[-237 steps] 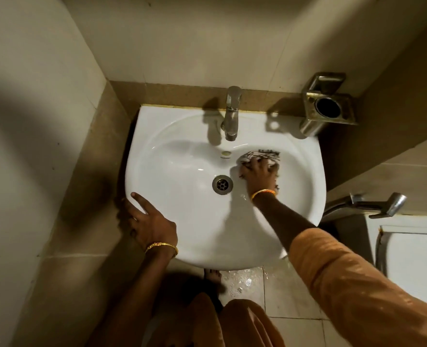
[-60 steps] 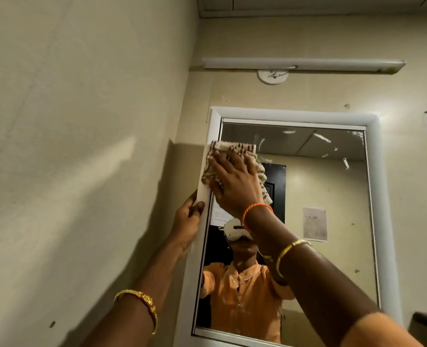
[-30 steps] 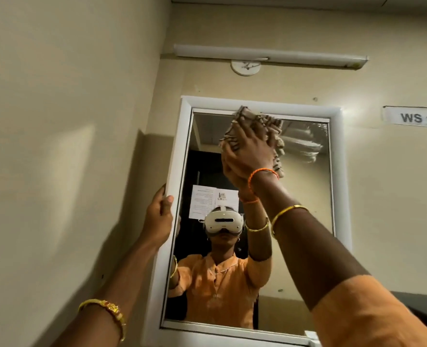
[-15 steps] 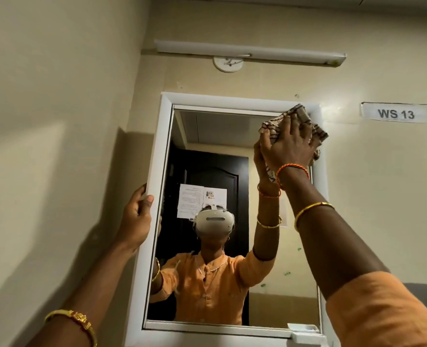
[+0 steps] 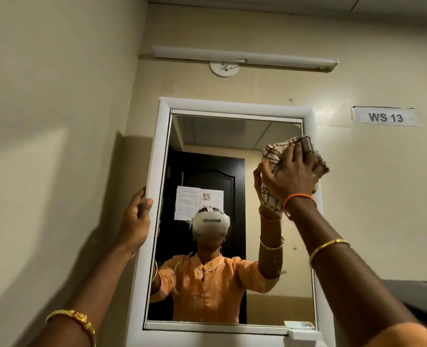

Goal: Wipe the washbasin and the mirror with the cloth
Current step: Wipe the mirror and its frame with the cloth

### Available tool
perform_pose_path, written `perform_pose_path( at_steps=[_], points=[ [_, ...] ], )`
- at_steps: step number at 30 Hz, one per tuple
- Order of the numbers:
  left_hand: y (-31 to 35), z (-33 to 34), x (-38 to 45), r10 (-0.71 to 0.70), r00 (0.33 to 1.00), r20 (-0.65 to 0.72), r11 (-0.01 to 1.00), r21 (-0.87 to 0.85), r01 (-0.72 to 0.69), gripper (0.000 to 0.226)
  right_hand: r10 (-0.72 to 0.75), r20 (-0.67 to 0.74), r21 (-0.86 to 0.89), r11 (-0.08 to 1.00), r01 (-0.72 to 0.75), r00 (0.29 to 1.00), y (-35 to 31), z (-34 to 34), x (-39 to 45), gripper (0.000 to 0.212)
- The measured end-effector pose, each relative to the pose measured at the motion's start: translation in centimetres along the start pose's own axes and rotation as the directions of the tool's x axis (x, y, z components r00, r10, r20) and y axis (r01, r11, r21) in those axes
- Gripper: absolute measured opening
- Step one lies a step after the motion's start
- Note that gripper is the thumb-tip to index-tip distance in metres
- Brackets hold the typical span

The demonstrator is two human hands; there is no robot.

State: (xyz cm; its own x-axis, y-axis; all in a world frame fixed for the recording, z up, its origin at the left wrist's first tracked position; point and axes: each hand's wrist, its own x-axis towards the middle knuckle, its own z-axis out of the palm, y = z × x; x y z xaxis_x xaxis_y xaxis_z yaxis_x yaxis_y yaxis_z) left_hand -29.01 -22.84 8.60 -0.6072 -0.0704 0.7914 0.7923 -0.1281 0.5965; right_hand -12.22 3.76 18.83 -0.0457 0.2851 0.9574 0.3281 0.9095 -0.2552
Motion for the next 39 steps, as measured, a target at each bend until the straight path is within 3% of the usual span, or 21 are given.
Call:
perform_pose_path(
  at_steps=[6,15,24,28,34,36,39],
  points=[
    [-0.2,-0.1,-0.1,-0.021,1.000,0.018,1.000,-0.020,0.022,0.040,-0.053,0.006,0.001,0.999,0.053,0.999,0.2,-0.5,5.8,0.079],
    [0.8,-0.1,-0.9,-0.055,0.998,0.029,0.998,-0.020,0.056,0.042,0.099,-0.170,0.168,0.983,-0.070,0.980,2.7,3.0,-5.3,0.073],
    [0.7,-0.7,-0.9,-0.080,0.995,0.065,0.991,-0.098,0.086,0.039,0.073,-0.166,0.310,0.950,-0.018,0.983,-0.5,3.4,-1.0,0.066],
    [0.3,-0.6,-0.9,-0.088,0.995,0.056,0.990,-0.109,0.094,0.036,-0.020,-0.150,0.362,0.929,0.074,0.988,-5.8,3.3,-0.5,0.061],
    [1.0,-0.8,-1.3,-0.065,0.998,0.026,0.993,-0.098,0.067,0.040,-0.372,-0.087,0.378,0.846,0.376,0.924,-9.2,3.6,-2.6,0.057],
    [1.2,-0.7,-1.4,-0.051,0.999,0.019,0.994,-0.095,0.052,0.040,-0.327,-0.136,0.356,0.865,0.354,0.935,-6.6,3.8,-2.1,0.057],
    [1.5,-0.5,-1.7,-0.031,0.999,0.013,0.994,-0.104,0.032,0.040,-0.079,-0.186,0.381,0.913,0.146,0.979,-1.9,3.7,-1.4,0.067]
  ],
)
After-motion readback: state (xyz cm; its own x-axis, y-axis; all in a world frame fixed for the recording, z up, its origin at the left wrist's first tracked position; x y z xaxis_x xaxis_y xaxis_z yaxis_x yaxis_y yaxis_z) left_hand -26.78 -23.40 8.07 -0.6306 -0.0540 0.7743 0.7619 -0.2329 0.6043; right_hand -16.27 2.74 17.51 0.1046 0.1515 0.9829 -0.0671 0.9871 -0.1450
